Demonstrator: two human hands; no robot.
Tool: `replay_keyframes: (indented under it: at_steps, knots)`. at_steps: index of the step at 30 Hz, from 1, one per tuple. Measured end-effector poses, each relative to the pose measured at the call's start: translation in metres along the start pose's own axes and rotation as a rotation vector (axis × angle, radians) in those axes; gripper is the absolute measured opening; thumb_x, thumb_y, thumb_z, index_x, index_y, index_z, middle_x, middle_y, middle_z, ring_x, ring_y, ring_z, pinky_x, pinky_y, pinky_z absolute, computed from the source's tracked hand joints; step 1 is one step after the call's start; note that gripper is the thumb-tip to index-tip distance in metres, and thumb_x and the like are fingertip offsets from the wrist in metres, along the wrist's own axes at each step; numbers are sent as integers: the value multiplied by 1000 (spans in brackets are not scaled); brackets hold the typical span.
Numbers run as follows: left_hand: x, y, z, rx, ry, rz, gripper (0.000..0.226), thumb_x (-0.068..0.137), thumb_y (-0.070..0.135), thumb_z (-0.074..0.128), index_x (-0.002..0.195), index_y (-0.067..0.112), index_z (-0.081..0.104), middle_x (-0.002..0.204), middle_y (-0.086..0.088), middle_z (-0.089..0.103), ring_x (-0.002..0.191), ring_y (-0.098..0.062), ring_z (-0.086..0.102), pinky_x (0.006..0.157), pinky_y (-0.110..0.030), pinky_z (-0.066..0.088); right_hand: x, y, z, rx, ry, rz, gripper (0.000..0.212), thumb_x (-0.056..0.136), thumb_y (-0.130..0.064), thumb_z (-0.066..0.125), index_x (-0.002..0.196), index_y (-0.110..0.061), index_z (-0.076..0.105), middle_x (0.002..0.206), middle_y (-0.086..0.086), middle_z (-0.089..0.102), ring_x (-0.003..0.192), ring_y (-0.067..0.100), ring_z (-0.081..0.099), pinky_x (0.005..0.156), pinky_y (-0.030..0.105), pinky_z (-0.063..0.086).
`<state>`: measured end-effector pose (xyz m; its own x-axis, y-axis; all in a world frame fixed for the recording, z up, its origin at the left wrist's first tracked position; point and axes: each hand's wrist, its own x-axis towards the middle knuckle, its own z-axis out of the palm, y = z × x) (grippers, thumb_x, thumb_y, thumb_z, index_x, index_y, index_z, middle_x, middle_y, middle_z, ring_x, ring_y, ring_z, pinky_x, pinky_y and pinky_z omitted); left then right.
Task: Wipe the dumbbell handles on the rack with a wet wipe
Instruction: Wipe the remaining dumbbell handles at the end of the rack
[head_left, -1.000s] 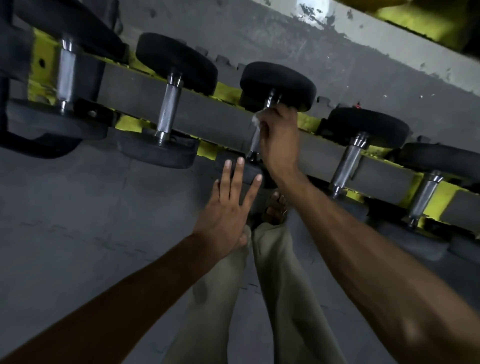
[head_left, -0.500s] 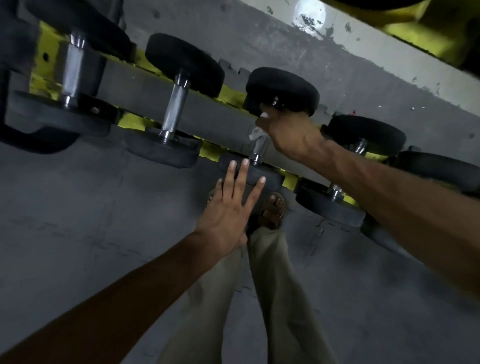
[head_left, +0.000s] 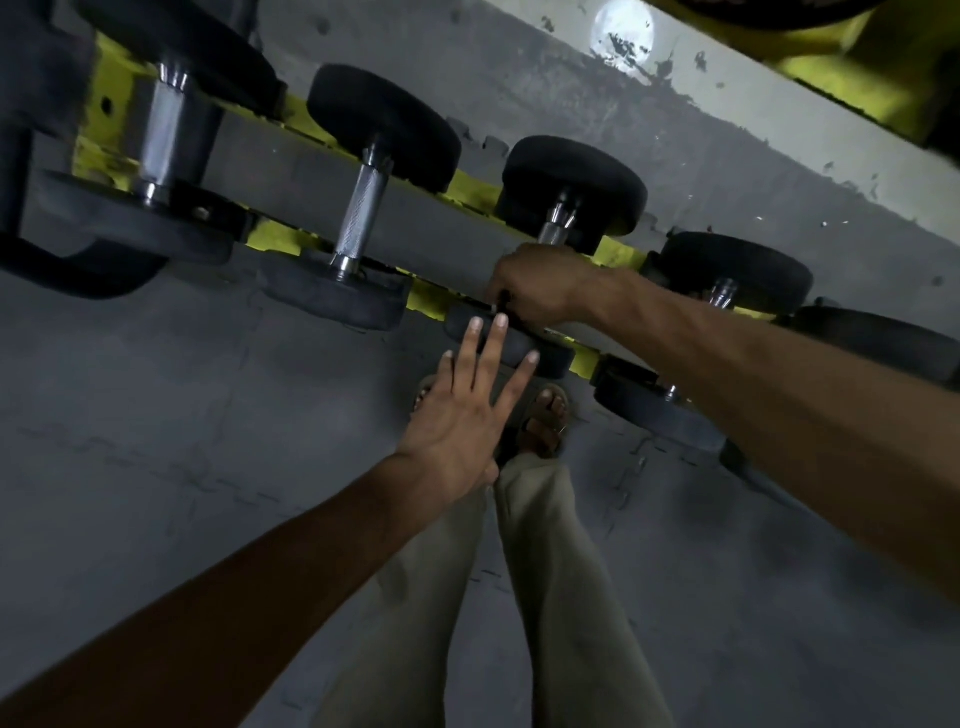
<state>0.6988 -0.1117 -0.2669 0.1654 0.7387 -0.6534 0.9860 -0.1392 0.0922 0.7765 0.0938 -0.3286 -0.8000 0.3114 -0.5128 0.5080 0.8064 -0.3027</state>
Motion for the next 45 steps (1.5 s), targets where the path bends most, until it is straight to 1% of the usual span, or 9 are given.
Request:
replay_keyframes:
  at_steps: [4,9,17,21,26,29,34,39,45]
  knots:
    - [0,1,3,-11,18,-2,135,88,64,66,155,10,-38,150,-37,-48,150,-57,-25,126,-59,19,-17,-8,16,38,71,-33,20,85,-24,53,105,-19,56,98,5,59,77,28,64,54,34,46]
    - [-1,-1,3,-4,18,9,136,88,65,66,155,10,-38,150,-38,-47,150,-57,-26,127,-59,18,-26,14,3,20,472,174,20,92,-9,50,104,-7,66,114,17,59,85,40,64,59,45,54]
    - [-1,-2,4,-17,35,18,138,87,71,65,155,10,-38,152,-37,-46,150,-58,-26,127,-60,18,-41,-32,43,693,737,612,15,92,-23,69,100,-12,63,96,4,67,84,19,64,69,31,48]
    - [-1,-2,6,-11,56,15,137,87,67,66,155,10,-38,152,-38,-45,150,-58,-26,127,-60,19,-27,-23,47,941,692,876,13,93,-19,59,88,-14,69,79,0,67,75,19,65,70,36,53]
    - [0,-3,13,-14,89,18,134,88,64,66,156,9,-35,155,-38,-41,151,-58,-23,126,-60,21,11,9,23,1993,492,899,28,96,-2,35,97,-6,63,93,9,67,77,22,66,77,34,54]
    - [0,-4,14,10,99,24,141,83,72,67,157,8,-34,155,-39,-40,151,-59,-21,125,-60,22,18,17,19,2430,483,700,44,105,-30,27,108,-8,65,110,12,73,103,31,68,106,47,43]
    - [-2,-2,9,-10,94,24,140,84,76,64,156,8,-35,155,-39,-41,151,-58,-21,126,-59,22,5,9,36,2393,493,667,42,105,-24,31,127,-14,66,125,1,70,133,22,55,118,42,36]
    - [-2,-1,7,-9,69,15,137,87,74,62,155,8,-38,153,-39,-43,151,-59,-22,127,-59,19,6,7,30,2303,465,705,46,95,-17,56,140,-8,59,134,2,66,119,18,59,115,38,41]
    - [-2,1,8,0,74,11,132,90,69,60,155,8,-37,154,-40,-41,151,-59,-22,126,-60,19,12,13,31,2358,457,744,39,104,-26,38,125,-10,66,117,1,70,126,24,59,107,39,45]
